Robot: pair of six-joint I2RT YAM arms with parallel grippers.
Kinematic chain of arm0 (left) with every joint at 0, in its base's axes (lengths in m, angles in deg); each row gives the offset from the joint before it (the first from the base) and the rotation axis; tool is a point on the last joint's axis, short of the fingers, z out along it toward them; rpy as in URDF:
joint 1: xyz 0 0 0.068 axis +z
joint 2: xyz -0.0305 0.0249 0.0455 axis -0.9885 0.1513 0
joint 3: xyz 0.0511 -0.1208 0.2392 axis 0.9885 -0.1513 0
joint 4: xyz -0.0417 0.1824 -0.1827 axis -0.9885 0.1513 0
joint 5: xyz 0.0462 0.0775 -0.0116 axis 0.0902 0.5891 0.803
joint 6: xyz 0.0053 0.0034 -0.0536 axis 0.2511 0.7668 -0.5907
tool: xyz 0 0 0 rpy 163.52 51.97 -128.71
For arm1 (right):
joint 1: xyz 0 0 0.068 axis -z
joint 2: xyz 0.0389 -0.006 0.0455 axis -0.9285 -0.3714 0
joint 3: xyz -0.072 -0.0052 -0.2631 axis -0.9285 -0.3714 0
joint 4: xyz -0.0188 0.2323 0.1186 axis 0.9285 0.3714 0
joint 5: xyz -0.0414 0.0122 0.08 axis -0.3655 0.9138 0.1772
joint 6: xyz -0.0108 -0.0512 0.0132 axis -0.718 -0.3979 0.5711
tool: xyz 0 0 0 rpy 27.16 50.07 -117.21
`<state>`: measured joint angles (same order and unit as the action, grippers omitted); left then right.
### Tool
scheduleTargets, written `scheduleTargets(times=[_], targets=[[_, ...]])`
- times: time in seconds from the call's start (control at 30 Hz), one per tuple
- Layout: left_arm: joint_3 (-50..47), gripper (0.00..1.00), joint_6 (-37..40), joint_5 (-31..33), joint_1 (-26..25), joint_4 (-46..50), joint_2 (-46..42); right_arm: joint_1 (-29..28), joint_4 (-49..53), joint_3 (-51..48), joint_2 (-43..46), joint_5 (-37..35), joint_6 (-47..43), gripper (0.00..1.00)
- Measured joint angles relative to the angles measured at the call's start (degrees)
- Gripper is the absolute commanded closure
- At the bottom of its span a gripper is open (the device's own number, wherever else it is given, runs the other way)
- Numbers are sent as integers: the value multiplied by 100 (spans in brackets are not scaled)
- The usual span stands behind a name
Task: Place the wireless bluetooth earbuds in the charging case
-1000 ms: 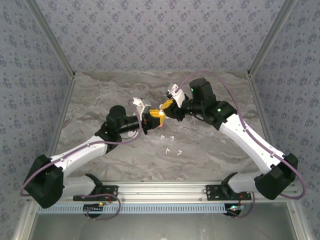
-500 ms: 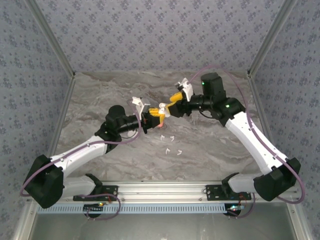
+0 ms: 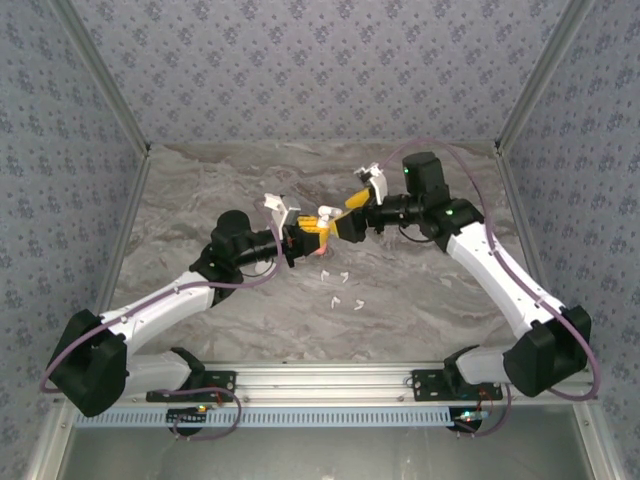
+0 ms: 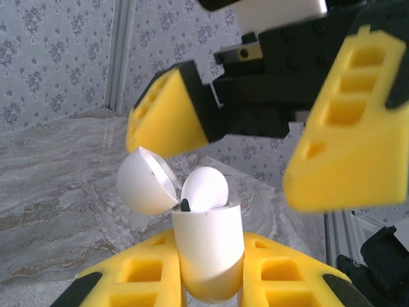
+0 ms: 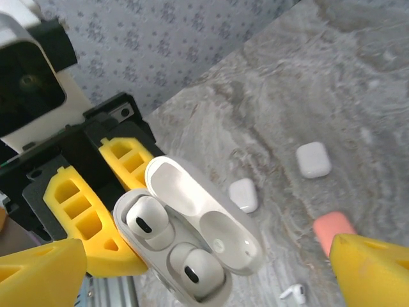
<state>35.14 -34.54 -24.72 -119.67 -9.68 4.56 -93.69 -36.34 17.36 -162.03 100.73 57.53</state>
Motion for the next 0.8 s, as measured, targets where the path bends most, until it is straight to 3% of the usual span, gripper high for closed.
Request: scheduleTargets(times=[0.37, 0.8], targets=[[0, 90, -17, 4, 0, 4, -4, -138, 94, 181, -118, 520, -48, 0], [2, 91, -15, 72, 0, 2, -4, -103, 352, 175, 398, 568, -199, 0]])
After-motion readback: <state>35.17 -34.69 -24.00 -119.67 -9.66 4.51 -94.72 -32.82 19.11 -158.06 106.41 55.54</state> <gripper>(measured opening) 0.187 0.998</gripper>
